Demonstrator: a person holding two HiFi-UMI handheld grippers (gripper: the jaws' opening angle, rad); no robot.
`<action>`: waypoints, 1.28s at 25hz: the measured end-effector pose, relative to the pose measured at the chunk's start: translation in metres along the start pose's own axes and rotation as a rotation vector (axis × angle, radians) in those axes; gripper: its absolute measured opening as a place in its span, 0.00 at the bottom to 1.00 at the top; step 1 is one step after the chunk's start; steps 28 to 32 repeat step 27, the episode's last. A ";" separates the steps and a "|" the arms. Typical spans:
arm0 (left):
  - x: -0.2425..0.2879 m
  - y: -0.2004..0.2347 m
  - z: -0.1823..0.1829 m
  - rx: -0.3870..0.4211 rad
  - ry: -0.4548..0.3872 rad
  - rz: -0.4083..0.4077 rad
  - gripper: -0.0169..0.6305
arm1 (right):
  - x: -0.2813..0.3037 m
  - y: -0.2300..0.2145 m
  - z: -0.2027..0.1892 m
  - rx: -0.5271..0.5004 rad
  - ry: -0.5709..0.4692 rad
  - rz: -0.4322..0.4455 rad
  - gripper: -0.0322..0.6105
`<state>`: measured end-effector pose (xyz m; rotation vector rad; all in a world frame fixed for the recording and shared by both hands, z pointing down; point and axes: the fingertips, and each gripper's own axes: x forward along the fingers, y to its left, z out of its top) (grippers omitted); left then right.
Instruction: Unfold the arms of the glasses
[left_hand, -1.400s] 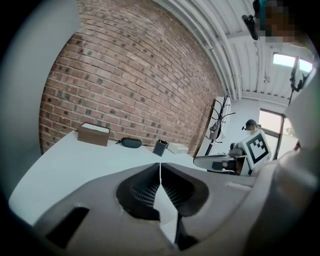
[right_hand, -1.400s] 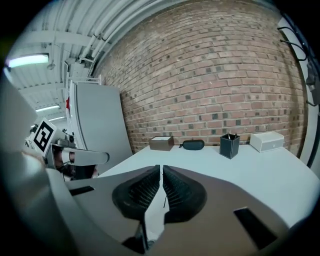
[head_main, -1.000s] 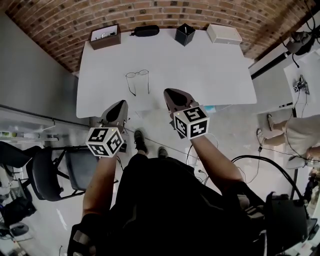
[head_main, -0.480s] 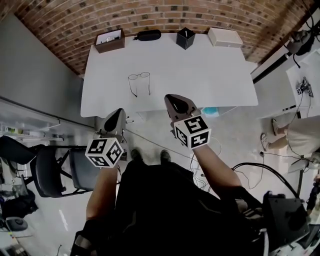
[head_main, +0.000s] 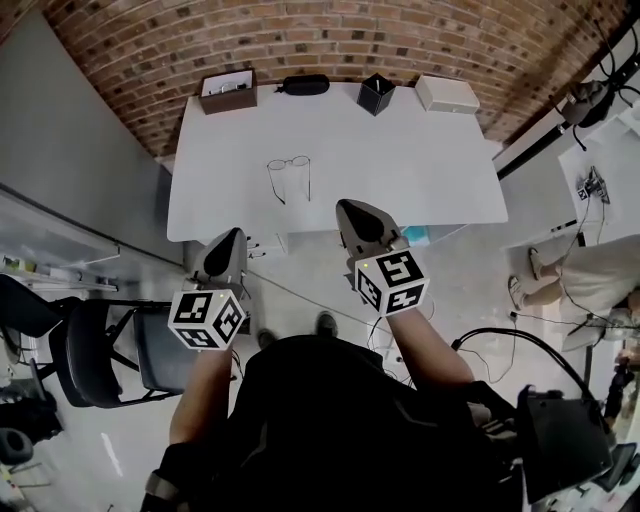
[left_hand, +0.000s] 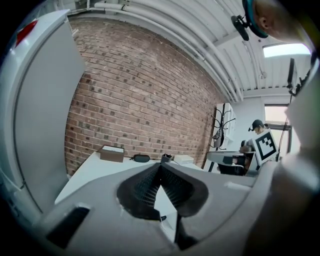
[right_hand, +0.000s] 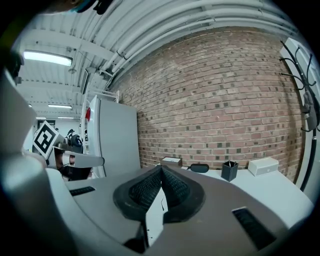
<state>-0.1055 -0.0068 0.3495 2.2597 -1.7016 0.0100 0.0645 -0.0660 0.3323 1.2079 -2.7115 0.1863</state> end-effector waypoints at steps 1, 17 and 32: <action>-0.004 0.004 0.002 0.001 -0.004 0.001 0.04 | 0.001 0.004 0.002 -0.003 -0.001 -0.006 0.06; -0.021 0.013 0.025 0.028 -0.069 -0.050 0.04 | -0.002 0.029 0.022 -0.035 -0.030 -0.050 0.06; -0.023 0.002 0.023 0.045 -0.063 -0.072 0.04 | -0.009 0.031 0.026 -0.033 -0.034 -0.048 0.06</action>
